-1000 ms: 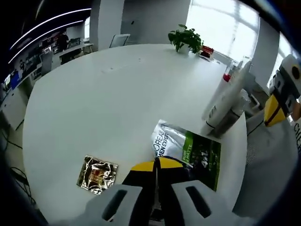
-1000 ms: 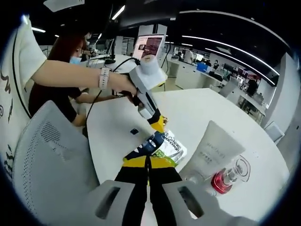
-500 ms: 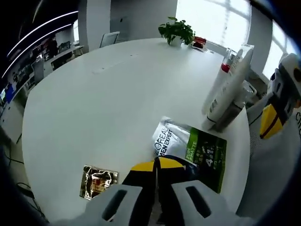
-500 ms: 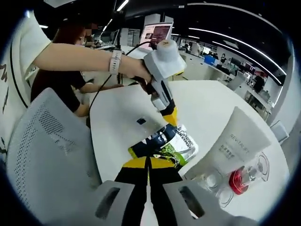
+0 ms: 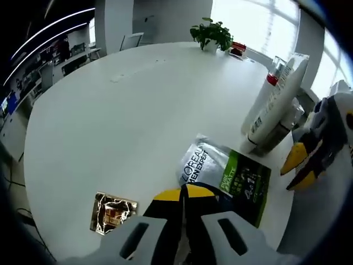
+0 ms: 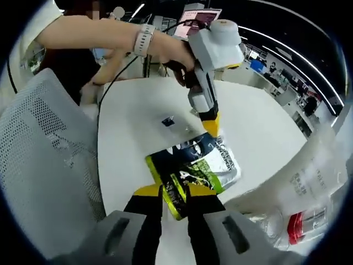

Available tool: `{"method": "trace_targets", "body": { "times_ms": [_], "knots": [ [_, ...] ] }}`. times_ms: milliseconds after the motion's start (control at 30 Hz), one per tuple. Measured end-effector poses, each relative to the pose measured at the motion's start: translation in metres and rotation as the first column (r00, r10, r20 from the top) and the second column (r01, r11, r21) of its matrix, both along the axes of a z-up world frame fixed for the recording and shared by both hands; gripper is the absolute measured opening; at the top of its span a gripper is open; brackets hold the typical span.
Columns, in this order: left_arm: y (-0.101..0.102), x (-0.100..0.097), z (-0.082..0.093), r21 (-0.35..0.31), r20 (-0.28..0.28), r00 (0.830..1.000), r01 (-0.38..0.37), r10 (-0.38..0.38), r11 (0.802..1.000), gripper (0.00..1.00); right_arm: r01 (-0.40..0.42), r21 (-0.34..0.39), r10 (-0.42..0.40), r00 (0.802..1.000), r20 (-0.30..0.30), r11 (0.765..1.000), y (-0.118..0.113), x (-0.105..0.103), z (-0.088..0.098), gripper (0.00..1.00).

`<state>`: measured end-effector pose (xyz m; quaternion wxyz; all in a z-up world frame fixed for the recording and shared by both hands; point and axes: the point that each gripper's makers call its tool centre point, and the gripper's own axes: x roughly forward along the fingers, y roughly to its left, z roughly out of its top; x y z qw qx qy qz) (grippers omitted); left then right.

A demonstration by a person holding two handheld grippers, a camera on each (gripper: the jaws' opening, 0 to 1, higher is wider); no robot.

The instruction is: Arrange the skincare products in the storage area until every visible bottle or jar stands upright without overlapping.

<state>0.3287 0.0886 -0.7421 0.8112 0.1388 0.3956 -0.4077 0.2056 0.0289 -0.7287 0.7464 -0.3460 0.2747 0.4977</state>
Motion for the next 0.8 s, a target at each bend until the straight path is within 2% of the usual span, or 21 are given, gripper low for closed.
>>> {"method": "trace_targets", "body": {
  "times_ms": [267,500,800],
  "knots": [
    [-0.002,0.001,0.001,-0.015,0.002,1.000,-0.004,0.004,1.000,0.00,-0.016,-0.042,0.016,1.000,-0.009,0.999,0.005,0.001,-0.027,0.22],
    [-0.004,0.001,0.000,-0.025,-0.009,1.000,-0.017,0.017,1.000,0.00,-0.009,-0.048,0.008,1.000,-0.029,0.999,0.006,0.000,-0.035,0.20],
    [-0.009,0.002,-0.002,-0.033,-0.017,0.999,-0.028,0.028,0.999,0.00,0.025,-0.046,-0.027,0.999,-0.043,0.999,-0.004,0.003,-0.040,0.15]
  ]
}}
